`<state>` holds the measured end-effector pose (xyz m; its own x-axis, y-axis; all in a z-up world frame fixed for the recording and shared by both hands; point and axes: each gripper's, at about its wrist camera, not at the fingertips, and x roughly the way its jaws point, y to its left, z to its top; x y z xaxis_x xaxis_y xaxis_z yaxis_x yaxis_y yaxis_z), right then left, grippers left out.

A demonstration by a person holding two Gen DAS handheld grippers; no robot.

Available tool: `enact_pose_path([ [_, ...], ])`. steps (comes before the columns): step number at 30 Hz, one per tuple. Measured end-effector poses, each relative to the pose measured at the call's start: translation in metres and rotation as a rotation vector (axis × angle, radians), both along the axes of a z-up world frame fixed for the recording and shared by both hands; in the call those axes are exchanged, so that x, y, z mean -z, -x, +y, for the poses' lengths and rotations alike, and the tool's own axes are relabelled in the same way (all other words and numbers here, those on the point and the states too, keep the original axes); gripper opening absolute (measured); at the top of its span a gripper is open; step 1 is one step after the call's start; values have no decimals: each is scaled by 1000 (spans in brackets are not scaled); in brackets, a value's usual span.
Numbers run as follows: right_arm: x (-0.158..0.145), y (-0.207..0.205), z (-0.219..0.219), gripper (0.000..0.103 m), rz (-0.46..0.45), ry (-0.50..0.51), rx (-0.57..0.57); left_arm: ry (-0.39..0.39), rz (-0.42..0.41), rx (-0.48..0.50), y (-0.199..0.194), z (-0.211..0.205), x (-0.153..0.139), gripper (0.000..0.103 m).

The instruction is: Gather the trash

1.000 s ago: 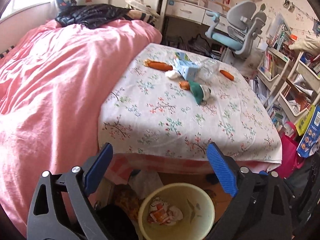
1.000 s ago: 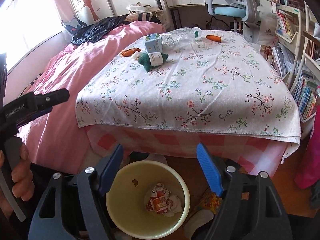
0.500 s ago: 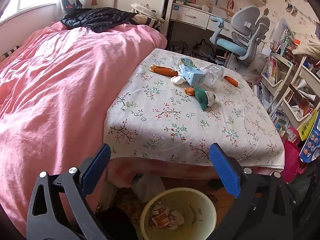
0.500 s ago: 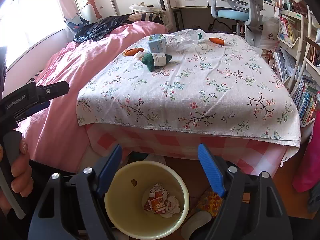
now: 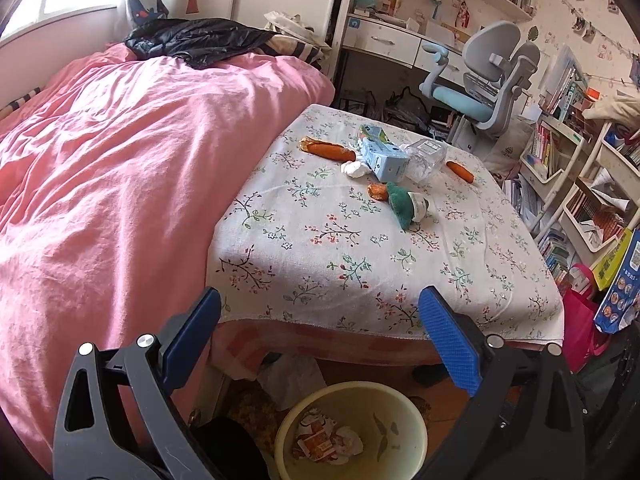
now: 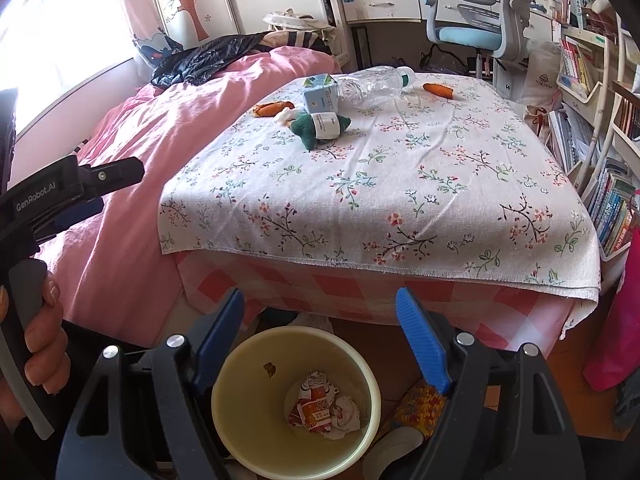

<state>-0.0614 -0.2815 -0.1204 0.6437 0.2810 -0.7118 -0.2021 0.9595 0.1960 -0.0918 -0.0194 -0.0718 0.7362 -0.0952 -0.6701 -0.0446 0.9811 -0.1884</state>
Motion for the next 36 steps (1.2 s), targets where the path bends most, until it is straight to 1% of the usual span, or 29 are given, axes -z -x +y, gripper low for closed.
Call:
enact_pose_path([
  [24,-5,1,8,75,-24,17,-10,15,-6,-9,0,2,0,95],
  [36,-9,2,8,75,-47,22,-8,26,-34,-57,2,9,-5,95],
])
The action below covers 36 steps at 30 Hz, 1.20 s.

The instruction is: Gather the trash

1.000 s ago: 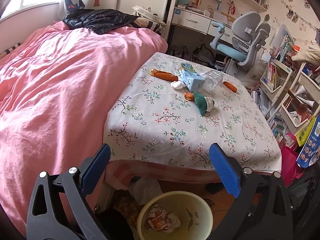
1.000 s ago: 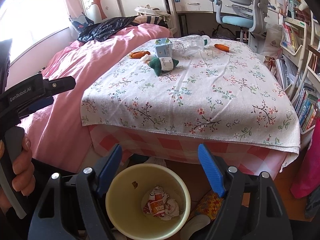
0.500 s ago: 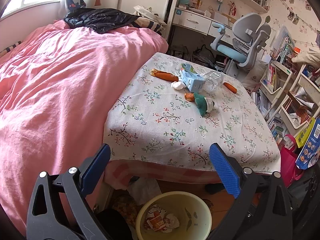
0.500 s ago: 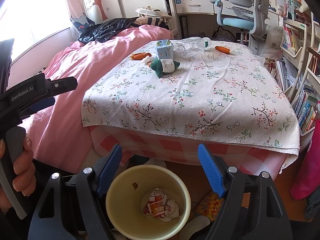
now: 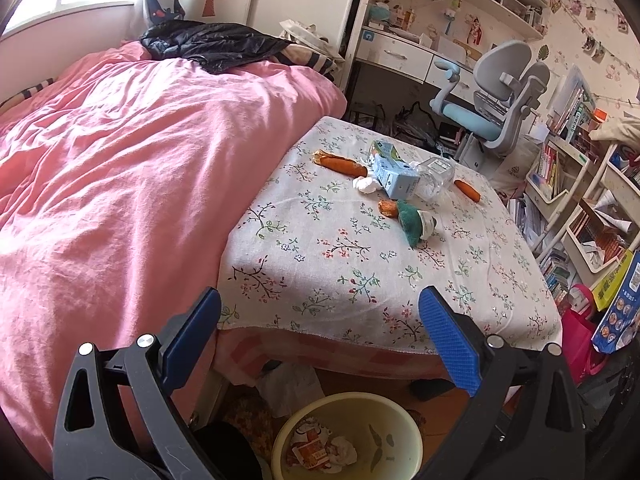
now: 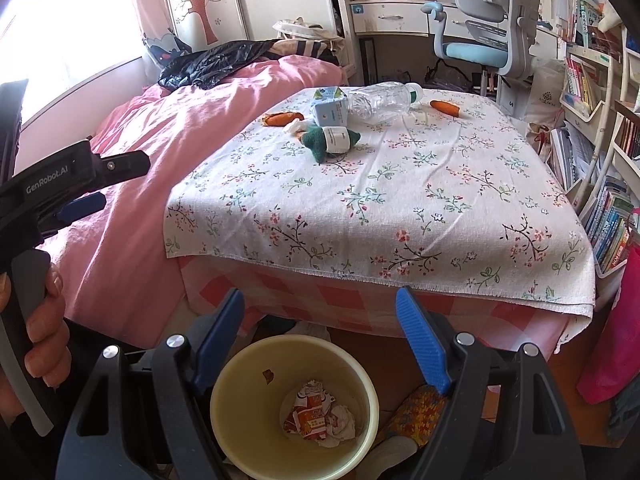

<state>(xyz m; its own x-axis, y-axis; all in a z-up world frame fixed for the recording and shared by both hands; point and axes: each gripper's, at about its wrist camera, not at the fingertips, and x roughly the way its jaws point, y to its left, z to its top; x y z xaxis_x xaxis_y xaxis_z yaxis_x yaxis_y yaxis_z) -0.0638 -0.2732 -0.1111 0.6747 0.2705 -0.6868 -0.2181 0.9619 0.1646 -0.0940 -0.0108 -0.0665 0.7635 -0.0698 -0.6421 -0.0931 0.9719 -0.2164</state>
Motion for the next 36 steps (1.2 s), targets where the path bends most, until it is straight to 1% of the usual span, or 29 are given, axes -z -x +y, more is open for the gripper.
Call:
enact_pose_path([
  [21,-2,-3,2,75,-12,-15,3,9,7,-44,-3,9,1,95],
  [26,-13,-10,0,76,-33,-27,4,12,7,-49,-5,10,1,96],
  [30,-28,-28,-2,77,-52,-26,-5,-9,6,-40,-10,9,-3,96],
  [33,-33,-49,0,77,-47,-17,-22,-19,5,-41,-20,10,-10,96],
  [36,-36,-72,5,77,-37,-7,-47,-18,22,-44,-36,11,-11,96],
])
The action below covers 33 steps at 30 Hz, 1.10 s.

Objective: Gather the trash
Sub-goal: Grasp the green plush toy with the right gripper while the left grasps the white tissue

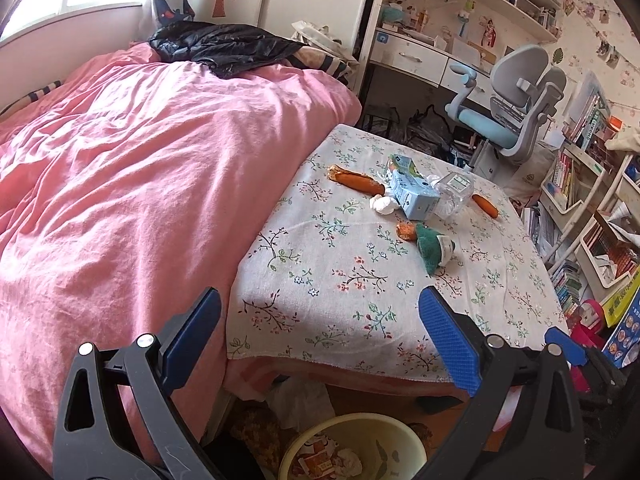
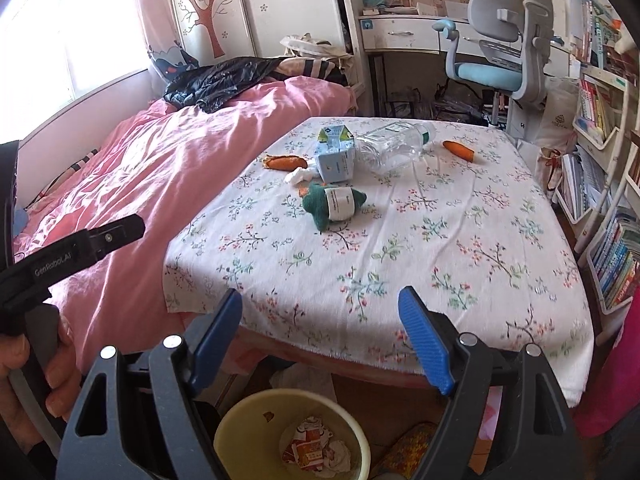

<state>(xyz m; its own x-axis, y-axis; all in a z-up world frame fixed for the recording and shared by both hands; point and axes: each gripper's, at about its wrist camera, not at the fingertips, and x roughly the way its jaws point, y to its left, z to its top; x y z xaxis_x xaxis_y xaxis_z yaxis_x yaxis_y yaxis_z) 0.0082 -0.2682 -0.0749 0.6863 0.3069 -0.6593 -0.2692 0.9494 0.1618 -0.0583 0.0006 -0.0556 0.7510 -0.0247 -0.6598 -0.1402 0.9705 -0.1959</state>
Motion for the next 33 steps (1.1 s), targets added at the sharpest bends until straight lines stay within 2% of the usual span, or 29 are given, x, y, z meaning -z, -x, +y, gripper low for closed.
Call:
enact_pose_path([
  [6,5,-49,15,77,16,55,-48,-37,15,19,-47,-1,-4,96],
  [12,20,-100,25,77,46,65,-59,-50,35,42,-98,-3,-2,95],
  [22,46,-136,25,77,112,38,-93,-80,91,133,-180,-25,25,95],
  [23,47,-138,25,75,118,32,-101,-82,93,139,-187,-27,27,95],
  [24,49,-141,26,69,127,29,-115,-85,96,147,-193,-30,30,95],
  [26,48,-143,27,66,130,33,-130,-91,104,163,-206,-35,35,95],
  [27,47,-144,26,60,140,33,-137,-95,109,171,-213,-37,38,95],
  [31,42,-146,19,48,160,12,-147,-113,133,214,-234,-50,49,95],
  [33,41,-146,13,45,170,-1,-144,-138,146,235,-243,-57,55,92],
])
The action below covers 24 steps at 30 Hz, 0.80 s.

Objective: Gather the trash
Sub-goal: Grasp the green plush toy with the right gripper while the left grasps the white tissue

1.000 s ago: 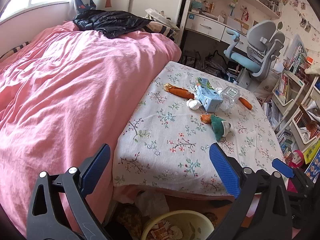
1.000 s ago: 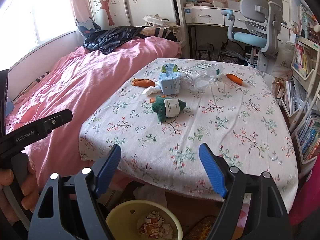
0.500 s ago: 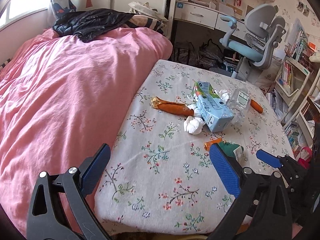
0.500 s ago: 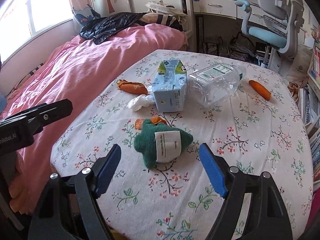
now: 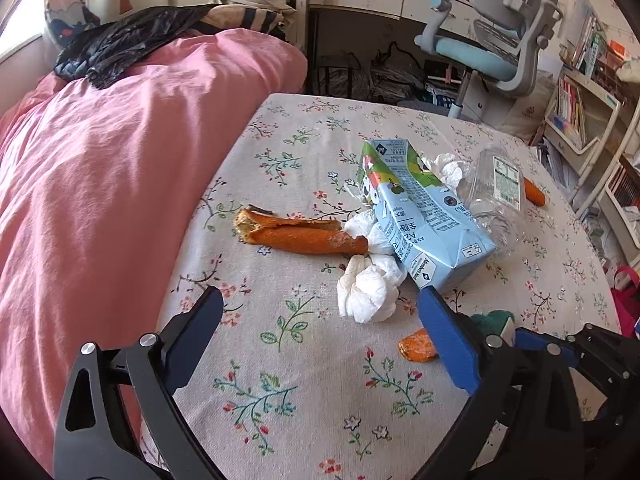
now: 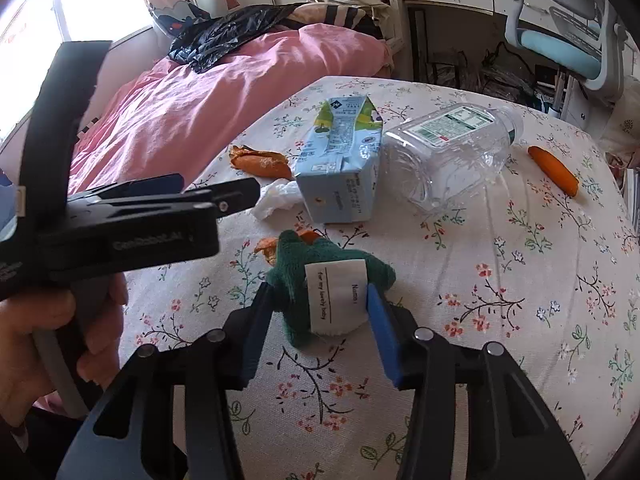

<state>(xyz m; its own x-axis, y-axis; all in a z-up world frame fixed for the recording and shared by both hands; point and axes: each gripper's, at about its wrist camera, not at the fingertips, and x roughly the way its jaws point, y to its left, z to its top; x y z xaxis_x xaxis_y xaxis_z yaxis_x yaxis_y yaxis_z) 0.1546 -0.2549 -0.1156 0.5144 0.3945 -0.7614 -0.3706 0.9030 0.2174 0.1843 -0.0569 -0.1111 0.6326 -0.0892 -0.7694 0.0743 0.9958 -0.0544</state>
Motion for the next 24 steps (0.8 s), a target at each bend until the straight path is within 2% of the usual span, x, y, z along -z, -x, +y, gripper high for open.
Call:
enact_pose_path([
  [3,0,0,-3,42,5,-2,-4,-23,34,22,-13,-9,11,78],
  [4,0,0,-4,23,7,7,-3,-21,48,26,-16,-10,15,69],
  [6,-1,0,-7,24,13,-3,-5,-27,51,29,-19,-13,18,60],
  [8,-1,0,-7,24,11,4,-8,-19,55,55,-19,-16,19,40],
  [10,0,0,-6,24,-1,19,-10,-4,63,76,-18,-18,18,27],
  [11,0,-1,-4,24,-5,24,-11,2,71,85,-18,-18,18,24],
  [12,1,-1,-3,27,-5,25,-7,6,72,92,-16,-19,17,22],
  [14,3,-4,-2,51,-2,28,5,29,80,106,-15,-17,14,20],
  [15,4,-5,-2,71,-16,30,13,44,87,115,-13,-16,13,20],
  [21,13,-14,1,72,-2,5,22,92,98,137,-4,-9,-1,20],
  [22,13,-15,1,63,-3,-6,20,100,95,135,-3,-7,-5,20],
  [24,11,-15,2,54,5,-18,14,111,88,133,3,-3,-12,20],
])
